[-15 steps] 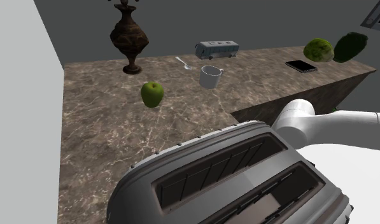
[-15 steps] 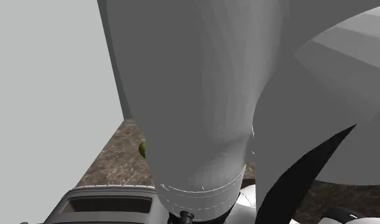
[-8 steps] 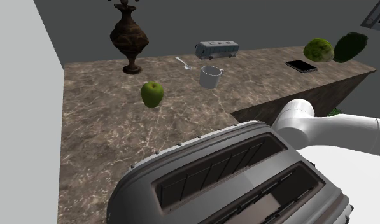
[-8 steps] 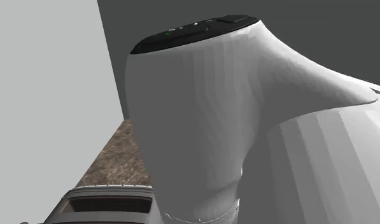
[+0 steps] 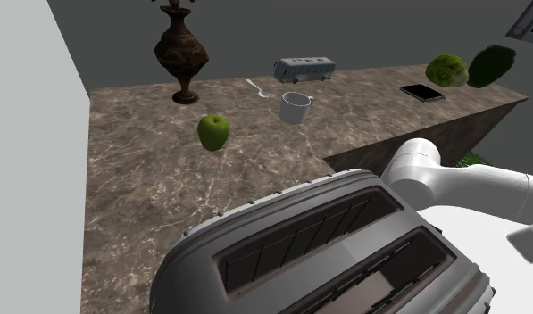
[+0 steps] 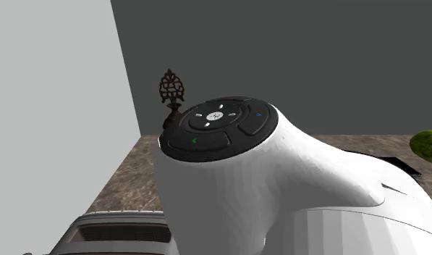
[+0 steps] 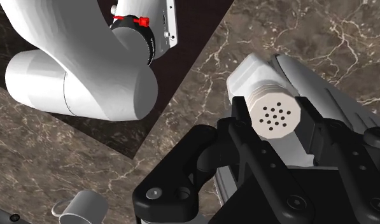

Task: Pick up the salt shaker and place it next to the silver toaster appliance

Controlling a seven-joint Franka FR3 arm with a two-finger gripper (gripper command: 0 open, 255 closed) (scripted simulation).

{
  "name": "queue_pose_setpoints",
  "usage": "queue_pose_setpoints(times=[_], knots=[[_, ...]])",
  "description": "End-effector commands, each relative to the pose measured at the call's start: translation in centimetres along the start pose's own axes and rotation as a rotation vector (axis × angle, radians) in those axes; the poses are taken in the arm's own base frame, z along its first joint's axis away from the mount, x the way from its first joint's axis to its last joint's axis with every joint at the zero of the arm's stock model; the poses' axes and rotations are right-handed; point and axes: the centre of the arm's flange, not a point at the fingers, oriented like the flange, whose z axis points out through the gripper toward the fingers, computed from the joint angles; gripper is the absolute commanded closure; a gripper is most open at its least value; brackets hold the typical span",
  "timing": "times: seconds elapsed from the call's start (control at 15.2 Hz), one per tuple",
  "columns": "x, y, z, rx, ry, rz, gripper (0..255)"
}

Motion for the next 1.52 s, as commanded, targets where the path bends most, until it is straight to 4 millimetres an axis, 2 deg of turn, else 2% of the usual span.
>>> queue_pose_setpoints(times=[0.0, 1.45], knots=[[0.0, 0.0, 1.0, 0.000, 0.000, 0.000, 255], [-0.8, -1.2, 12.5, 0.000, 0.000, 0.000, 255]])
